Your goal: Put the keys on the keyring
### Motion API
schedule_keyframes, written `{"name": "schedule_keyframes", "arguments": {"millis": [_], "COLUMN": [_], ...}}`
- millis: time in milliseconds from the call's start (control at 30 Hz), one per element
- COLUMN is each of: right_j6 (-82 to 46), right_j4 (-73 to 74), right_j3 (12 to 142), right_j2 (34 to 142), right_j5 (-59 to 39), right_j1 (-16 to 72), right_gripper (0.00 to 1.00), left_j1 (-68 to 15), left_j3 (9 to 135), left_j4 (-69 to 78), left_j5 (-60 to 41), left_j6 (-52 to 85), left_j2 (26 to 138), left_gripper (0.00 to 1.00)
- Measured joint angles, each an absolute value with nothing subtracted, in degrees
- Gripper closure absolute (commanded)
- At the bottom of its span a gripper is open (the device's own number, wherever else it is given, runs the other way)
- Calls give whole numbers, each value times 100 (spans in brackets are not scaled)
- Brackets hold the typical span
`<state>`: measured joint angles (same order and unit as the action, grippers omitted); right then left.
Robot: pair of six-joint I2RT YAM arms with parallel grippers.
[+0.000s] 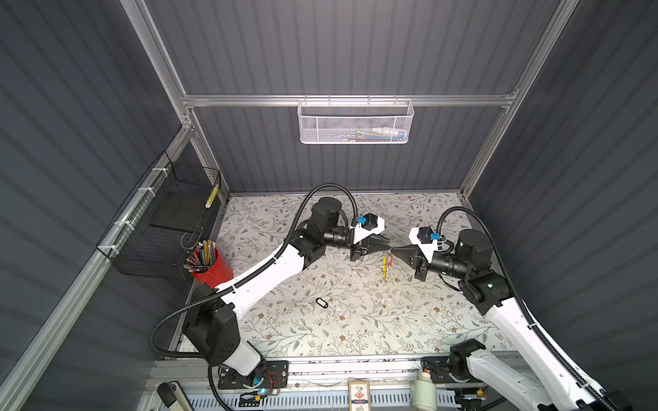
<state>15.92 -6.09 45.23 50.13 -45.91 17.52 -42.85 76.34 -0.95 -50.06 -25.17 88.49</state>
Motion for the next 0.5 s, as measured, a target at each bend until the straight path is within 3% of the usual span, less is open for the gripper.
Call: {"name": "schedule_keyframes", "arguments": {"millis": [133,300,467,500], "right_j6": [1625,1686,1704,1708], "right_j4": [-679,-718,-735,-731], "right_j3": [4558,4578,4578,4578], "right_j2": [5030,5046,5063,5063], "right_j5": [-4609,-4639,-4635,-4622], "right_j1": [1752,1752,1750,1750], "right_gripper": [100,100,99,95], "left_j1": [-4320,-4355,-4353,-4353], "left_j3": [7749,7856,8005,8029], "left_j4": [-567,-952,-1155,-1164], "left_j5": [-4932,-4869,-4838,-4838], "left_j6": [-2849,-3124,-3218,-3221], "left_j2": [8853,8875,8943,8958], "left_gripper": [83,99,100,100]}}
